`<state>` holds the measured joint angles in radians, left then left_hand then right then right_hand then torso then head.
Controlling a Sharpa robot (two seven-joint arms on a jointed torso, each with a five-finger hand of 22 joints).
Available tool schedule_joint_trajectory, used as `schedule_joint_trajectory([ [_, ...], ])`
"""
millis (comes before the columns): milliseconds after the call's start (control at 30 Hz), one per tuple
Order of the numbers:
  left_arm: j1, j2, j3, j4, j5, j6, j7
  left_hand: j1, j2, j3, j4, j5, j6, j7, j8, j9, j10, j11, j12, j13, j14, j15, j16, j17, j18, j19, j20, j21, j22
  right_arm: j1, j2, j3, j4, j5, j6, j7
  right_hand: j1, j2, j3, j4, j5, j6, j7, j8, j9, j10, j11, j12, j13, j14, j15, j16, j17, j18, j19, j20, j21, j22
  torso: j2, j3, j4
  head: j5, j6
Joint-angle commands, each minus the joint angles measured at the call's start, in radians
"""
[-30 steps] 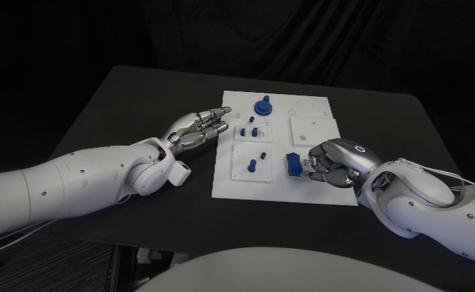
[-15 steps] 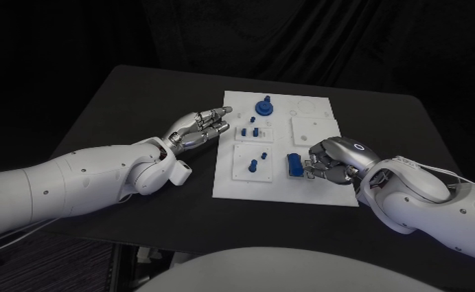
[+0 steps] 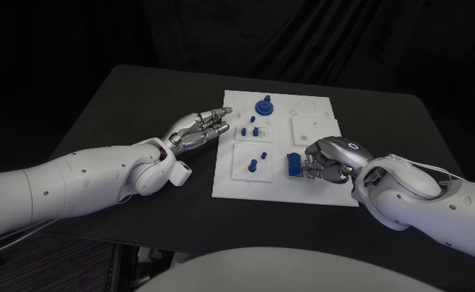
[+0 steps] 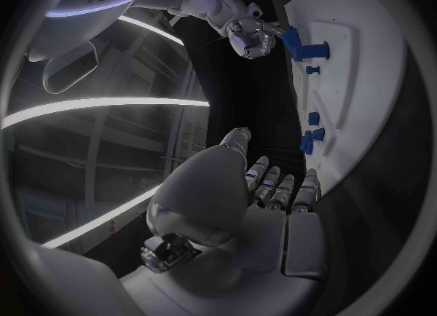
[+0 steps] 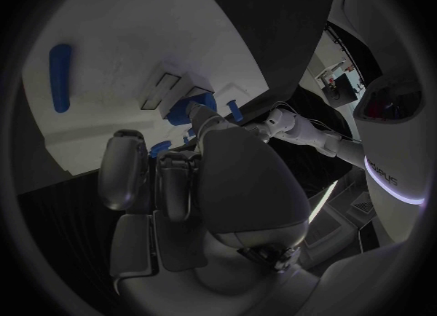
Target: Assemble the parts on the task board
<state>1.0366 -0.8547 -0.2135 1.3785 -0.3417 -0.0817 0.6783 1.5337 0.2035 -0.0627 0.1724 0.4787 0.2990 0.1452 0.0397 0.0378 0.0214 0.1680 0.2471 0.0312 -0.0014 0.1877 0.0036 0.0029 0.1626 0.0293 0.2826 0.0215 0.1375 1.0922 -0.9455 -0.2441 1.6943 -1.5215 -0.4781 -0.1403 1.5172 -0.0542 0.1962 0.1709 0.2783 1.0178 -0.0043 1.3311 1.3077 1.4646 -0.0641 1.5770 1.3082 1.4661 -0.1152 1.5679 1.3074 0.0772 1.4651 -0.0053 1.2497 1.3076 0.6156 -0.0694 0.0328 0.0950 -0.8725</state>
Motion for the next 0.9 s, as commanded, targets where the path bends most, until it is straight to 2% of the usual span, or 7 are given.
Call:
schedule_joint_trajectory([
  [33, -0.003, 0.001, 0.001, 0.002, 0.002, 0.012, 0.021, -0.005, 0.004, 0.007, 0.000, 0.006, 0.008, 0.008, 0.006, 0.001, 0.009, 0.001, 0.004, 0.002, 0.009, 0.001, 0.000, 0.000, 0.007, 0.004, 0.006, 0.002, -0.001, -0.003, 0.003, 0.000, 0.000, -0.001, 0.023, -0.029, -0.007, -0.012, 0.006, -0.001, -0.001, 0.005, 0.001, -0.002, 0.001, 0.106, -0.003, -0.006, 0.263, 0.105, -0.003, 0.003, 0.263, -0.012, 0.004, 0.000, 0.001, 0.178, 0.001, 0.0000, -0.0027, 0.001, 0.000],
  [333, -0.004, -0.002, 0.001, 0.004, 0.002, 0.011, 0.022, -0.005, 0.004, 0.007, 0.000, 0.006, 0.008, 0.008, 0.006, 0.001, 0.009, 0.001, 0.004, 0.002, 0.009, 0.001, 0.000, 0.000, 0.007, 0.004, 0.006, 0.002, -0.001, -0.003, -0.025, 0.000, 0.020, -0.028, 0.001, -0.044, 0.011, -0.020, 0.060, -0.030, 0.002, -0.009, 0.003, -0.014, -0.003, 0.106, -0.001, -0.006, 0.263, 0.105, -0.002, 0.003, 0.263, -0.011, 0.000, 0.001, -0.006, 0.176, -0.001, -0.0003, 0.0002, 0.001, 0.000],
  [567, -0.004, -0.002, 0.001, 0.005, 0.002, 0.009, 0.022, -0.005, 0.004, 0.007, 0.000, 0.006, 0.008, 0.008, 0.006, 0.001, 0.009, 0.001, 0.004, 0.002, 0.009, 0.001, 0.000, 0.000, 0.007, 0.004, 0.006, 0.002, -0.001, 0.009, -0.065, 0.001, 0.067, -0.030, -0.022, -0.046, 0.002, -0.025, 0.107, -0.035, 0.002, -0.015, 0.006, -0.023, -0.007, 0.106, 0.001, -0.006, 0.263, 0.105, 0.000, 0.003, 0.263, -0.011, 0.000, 0.002, -0.004, 0.176, -0.002, -0.0011, -0.0020, 0.002, 0.000],
  [767, -0.004, -0.001, 0.001, 0.005, 0.002, 0.008, 0.024, -0.005, 0.004, 0.008, -0.001, 0.006, 0.011, 0.009, 0.007, 0.002, 0.010, 0.002, 0.006, 0.002, 0.009, 0.001, 0.000, 0.000, 0.007, 0.004, 0.006, 0.001, -0.002, 0.027, -0.079, 0.001, 0.097, -0.007, -0.031, -0.042, -0.037, -0.029, 0.146, -0.020, 0.000, -0.008, 0.007, -0.025, -0.003, 0.106, 0.003, -0.006, 0.263, 0.105, 0.001, 0.003, 0.263, -0.012, 0.002, 0.004, 0.003, 0.178, -0.002, -0.0007, -0.0043, 0.002, 0.000],
  [900, -0.004, 0.000, 0.001, 0.004, 0.002, 0.008, 0.024, -0.005, 0.004, 0.008, -0.001, 0.006, 0.011, 0.009, 0.007, 0.002, 0.010, 0.002, 0.006, 0.002, 0.009, 0.001, 0.000, 0.000, 0.007, 0.004, 0.006, 0.001, -0.002, 0.034, -0.078, 0.001, 0.106, -0.001, -0.033, -0.040, -0.078, -0.043, 0.155, 0.000, -0.003, -0.004, 0.006, -0.023, 0.001, 0.106, 0.003, -0.006, 0.263, 0.105, 0.002, 0.003, 0.263, -0.013, 0.003, 0.005, 0.006, 0.178, -0.003, -0.0015, -0.0013, 0.003, 0.000],
])
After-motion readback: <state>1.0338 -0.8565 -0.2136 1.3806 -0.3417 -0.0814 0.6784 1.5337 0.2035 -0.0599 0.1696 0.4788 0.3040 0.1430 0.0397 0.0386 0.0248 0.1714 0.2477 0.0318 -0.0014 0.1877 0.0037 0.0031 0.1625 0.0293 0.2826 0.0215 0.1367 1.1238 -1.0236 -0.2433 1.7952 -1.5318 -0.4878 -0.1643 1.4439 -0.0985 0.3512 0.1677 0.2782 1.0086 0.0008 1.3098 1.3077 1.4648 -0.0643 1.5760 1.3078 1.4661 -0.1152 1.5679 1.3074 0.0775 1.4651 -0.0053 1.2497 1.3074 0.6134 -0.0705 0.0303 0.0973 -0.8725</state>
